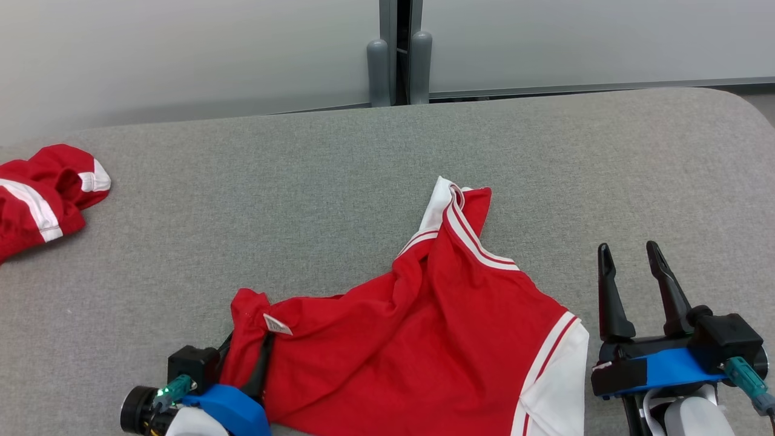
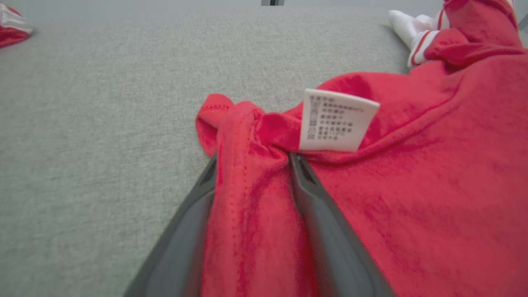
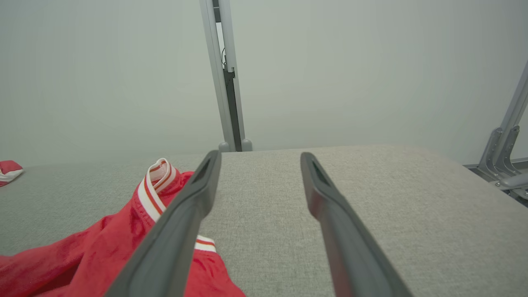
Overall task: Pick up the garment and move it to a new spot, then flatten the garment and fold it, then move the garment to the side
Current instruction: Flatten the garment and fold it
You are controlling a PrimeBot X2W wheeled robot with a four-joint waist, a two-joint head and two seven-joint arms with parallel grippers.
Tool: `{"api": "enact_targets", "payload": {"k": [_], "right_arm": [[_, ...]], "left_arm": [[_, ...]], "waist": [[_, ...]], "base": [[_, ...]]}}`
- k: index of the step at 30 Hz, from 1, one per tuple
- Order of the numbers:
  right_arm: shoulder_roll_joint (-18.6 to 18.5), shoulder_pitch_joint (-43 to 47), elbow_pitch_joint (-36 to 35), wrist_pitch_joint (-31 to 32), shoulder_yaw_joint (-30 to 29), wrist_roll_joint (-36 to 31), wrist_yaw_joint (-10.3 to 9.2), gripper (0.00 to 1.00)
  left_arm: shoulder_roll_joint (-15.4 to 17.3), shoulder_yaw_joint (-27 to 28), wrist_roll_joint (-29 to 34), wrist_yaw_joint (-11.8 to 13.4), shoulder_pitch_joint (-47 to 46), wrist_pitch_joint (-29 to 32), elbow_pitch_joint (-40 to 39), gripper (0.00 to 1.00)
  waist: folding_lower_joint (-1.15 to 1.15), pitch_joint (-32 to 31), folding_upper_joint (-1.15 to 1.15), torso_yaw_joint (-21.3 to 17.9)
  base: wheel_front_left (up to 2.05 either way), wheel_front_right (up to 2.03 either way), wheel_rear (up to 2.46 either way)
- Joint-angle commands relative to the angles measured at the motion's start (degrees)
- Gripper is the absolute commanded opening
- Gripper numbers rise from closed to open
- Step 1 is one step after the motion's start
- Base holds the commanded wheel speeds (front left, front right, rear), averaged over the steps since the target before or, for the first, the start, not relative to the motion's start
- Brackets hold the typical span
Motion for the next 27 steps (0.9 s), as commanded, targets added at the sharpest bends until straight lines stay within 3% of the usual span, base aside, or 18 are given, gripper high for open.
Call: {"api": "enact_targets", "payload": {"k": [1, 15, 27], "right_arm": [[-0.1, -0.5, -0.2, 0.0, -0.1, -0.3, -0.02, 1.00], [0.0, -1.0, -0.5, 0.0, 0.0, 0.5, -0.02, 1.00], [0.0, -3.7, -0.5, 0.0, 0.4, 1.4, -0.02, 1.00]], "left_arm": [[0.4, 0.5, 0.5, -0.3, -1.3, 0.0, -0.3, 0.00], [0.8, 3.0, 5.4, -0.9, -6.6, 0.0, -10.7, 0.00], [3.3, 3.9, 6.9, -1.8, -16.3, 0.0, -5.1, 0.00]], "waist": [[0.00, 0.1, 0.00, 0.0], [0.00, 1.3, 0.00, 0.7], [0.00, 6.1, 0.00, -5.0]], "base": [[0.00, 0.00, 0.00], [0.00, 0.00, 0.00], [0.00, 0.00, 0.00]]}}
